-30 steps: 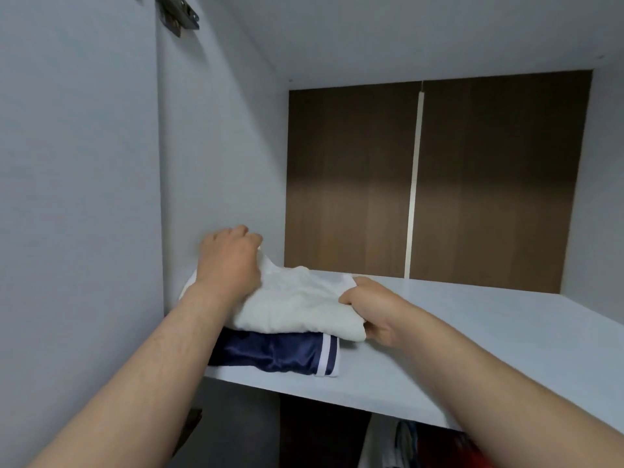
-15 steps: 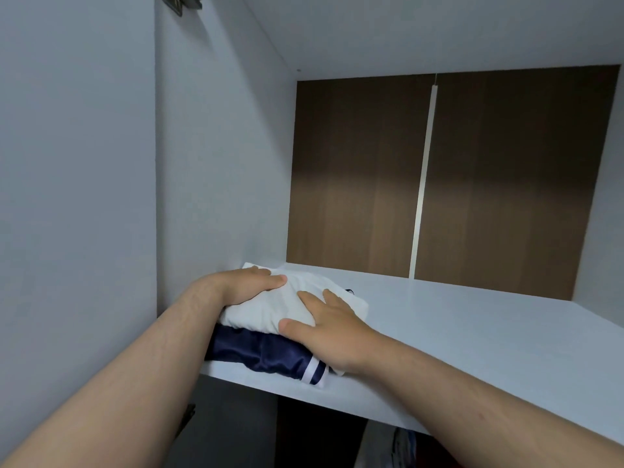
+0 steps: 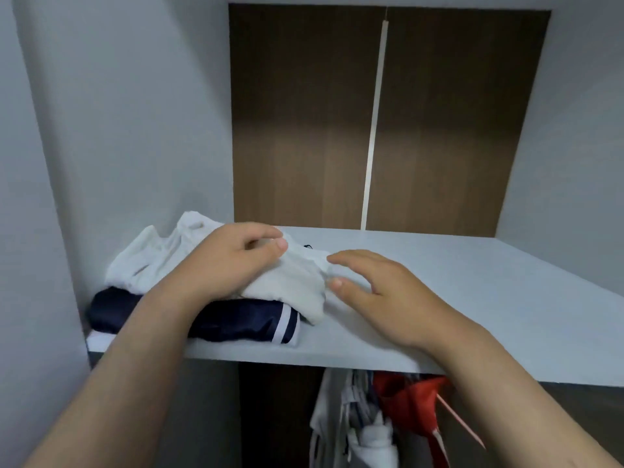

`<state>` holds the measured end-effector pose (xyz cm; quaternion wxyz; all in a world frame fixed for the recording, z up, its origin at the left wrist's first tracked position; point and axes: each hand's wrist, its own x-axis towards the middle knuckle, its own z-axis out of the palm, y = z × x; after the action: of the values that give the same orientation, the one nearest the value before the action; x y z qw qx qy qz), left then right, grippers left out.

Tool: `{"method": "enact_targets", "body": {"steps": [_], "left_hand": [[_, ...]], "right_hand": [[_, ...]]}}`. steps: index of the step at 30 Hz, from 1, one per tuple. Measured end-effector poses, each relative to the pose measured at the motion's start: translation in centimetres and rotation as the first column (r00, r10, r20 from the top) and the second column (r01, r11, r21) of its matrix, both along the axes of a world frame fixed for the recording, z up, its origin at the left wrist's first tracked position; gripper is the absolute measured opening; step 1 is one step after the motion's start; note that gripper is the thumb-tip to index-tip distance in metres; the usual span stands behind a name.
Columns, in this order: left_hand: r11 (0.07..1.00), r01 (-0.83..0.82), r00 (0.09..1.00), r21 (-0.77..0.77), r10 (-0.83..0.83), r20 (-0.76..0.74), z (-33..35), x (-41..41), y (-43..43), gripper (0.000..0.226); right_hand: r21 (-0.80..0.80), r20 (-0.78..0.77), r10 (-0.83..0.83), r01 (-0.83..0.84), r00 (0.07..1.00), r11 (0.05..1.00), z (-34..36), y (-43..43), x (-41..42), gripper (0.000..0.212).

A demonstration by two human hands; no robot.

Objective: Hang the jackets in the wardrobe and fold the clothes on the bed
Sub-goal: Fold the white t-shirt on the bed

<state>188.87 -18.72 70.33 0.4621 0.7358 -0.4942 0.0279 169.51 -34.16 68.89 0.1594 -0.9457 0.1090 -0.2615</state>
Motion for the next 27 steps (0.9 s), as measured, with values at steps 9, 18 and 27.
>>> {"method": "enact_targets", "body": {"steps": [9, 18, 27], "left_hand": [[0.994, 0.028, 0.943, 0.104, -0.061, 0.328, -2.1, -7.6, -2.9, 0.057], [0.936, 0.266, 0.827, 0.231, -0.345, 0.445, -4.4, -16.8, -6.3, 0.065], [0.868, 0.394, 0.717, 0.303, -0.496, 0.489, -6.0, -28.9, -4.8, 0.062]], "right_hand": [[-0.21, 0.073, -0.421, 0.427, 0.904, 0.88, -2.0, 0.8, -11.3, 0.05], [-0.308, -0.024, -0.747, 0.706, 0.665, 0.638, -3.4, 4.6, -23.0, 0.061], [-0.303, 0.003, -0.884, 0.843, 0.467, 0.444, -4.8, 11.1, -37.0, 0.059]]}}
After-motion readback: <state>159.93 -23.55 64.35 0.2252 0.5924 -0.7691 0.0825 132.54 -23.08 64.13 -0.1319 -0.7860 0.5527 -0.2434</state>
